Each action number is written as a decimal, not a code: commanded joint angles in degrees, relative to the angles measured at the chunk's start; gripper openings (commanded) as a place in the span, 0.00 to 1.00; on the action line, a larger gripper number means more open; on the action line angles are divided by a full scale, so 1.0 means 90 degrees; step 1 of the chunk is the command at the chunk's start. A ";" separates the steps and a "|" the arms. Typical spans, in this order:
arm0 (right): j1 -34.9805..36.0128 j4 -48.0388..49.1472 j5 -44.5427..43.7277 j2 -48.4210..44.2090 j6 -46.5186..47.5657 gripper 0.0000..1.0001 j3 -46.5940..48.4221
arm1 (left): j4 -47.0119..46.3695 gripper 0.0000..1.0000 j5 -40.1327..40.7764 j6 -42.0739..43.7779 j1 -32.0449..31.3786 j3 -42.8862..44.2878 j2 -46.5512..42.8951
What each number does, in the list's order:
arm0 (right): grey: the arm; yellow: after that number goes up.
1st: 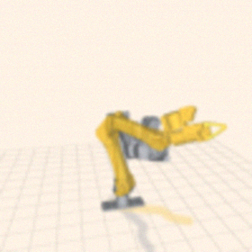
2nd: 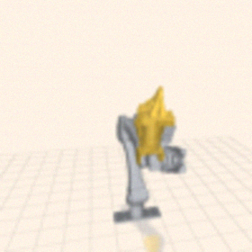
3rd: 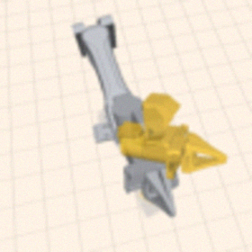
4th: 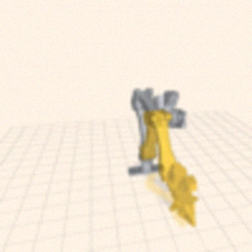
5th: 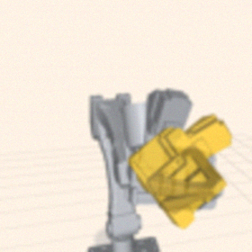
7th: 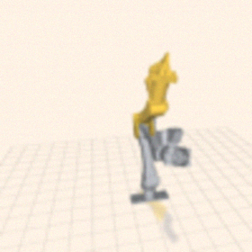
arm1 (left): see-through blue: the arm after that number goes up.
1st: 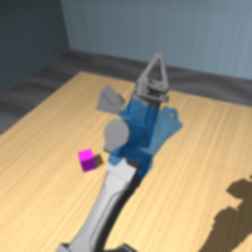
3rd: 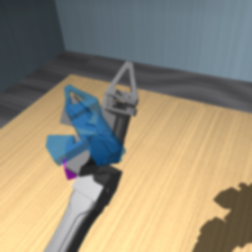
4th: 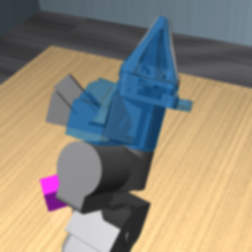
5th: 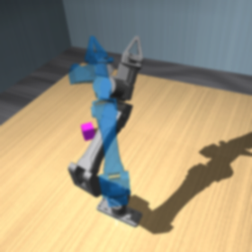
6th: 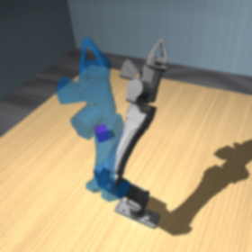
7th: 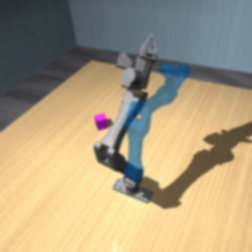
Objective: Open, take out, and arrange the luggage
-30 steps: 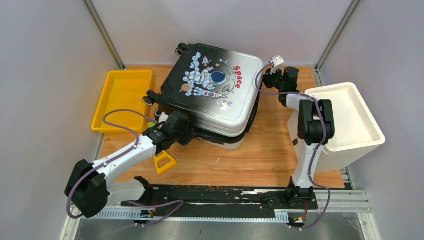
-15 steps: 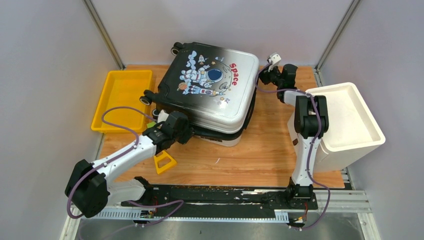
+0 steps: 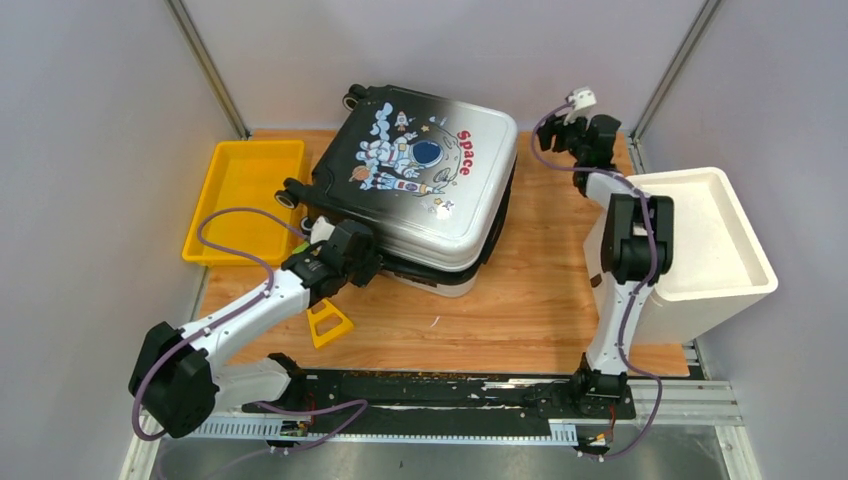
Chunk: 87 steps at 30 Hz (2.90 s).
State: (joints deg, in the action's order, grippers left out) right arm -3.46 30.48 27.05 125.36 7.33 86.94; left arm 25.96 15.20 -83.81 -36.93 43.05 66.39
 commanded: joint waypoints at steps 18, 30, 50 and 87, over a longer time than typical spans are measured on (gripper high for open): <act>-0.0054 -0.4347 -0.1053 -0.4158 -0.2833 0.62 0.0675 | -0.1336 0.07 0.0284 0.0037 -0.1501 0.1190 0.1206; 0.0688 -0.5509 -0.1202 -0.6142 -0.4202 0.58 -0.1681 | -0.0839 0.65 -0.0376 0.3015 -0.1765 0.2343 0.1404; 0.1628 -0.5789 -0.1174 -0.8032 -0.4090 0.94 -0.3407 | -0.0426 1.00 -0.3405 0.4067 0.3865 0.2632 -0.0536; 0.2755 -0.4906 -0.1523 -0.8509 -0.3836 0.97 -0.3475 | -0.6273 0.96 -0.6244 0.1181 0.5290 0.0122 0.1350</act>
State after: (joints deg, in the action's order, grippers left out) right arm 19.55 -18.74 14.92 50.96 -28.49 52.99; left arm -23.09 -35.22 -70.30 13.34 41.43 78.56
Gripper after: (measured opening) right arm 0.976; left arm 0.970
